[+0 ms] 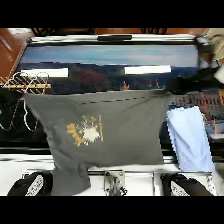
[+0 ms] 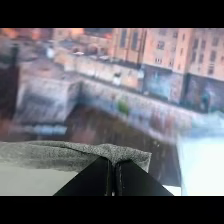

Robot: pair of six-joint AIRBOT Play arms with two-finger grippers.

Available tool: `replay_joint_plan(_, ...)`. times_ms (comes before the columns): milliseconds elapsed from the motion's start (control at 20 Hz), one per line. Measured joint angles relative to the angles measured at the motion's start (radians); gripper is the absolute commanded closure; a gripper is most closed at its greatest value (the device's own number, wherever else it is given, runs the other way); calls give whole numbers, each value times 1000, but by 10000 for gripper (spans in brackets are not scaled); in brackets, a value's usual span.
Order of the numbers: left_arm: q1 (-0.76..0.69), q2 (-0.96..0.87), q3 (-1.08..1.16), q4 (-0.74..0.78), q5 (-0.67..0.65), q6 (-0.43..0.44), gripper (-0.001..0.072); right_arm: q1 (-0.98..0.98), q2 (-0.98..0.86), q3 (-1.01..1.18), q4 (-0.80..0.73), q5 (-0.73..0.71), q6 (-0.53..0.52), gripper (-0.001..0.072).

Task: Fold the shirts.

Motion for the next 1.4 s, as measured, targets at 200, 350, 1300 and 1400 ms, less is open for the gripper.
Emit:
replay_joint_plan(200,-117,-275,-14,-27,258,59,682,0,-209,-37,26,-274,9,649)
replay_joint_plan(350,-185,-449,24,-41,447,60,682,-1,-310,-45,34,-476,19,650)
replay_joint_plan(1300,-185,-599,5,200,-85,62,682,-8,-339,-160,-45,18,-79,649)
replay_joint_plan(1400,-187,-607,0,197,-85,46,676,-8,-339,-166,-47,16,-79,515)
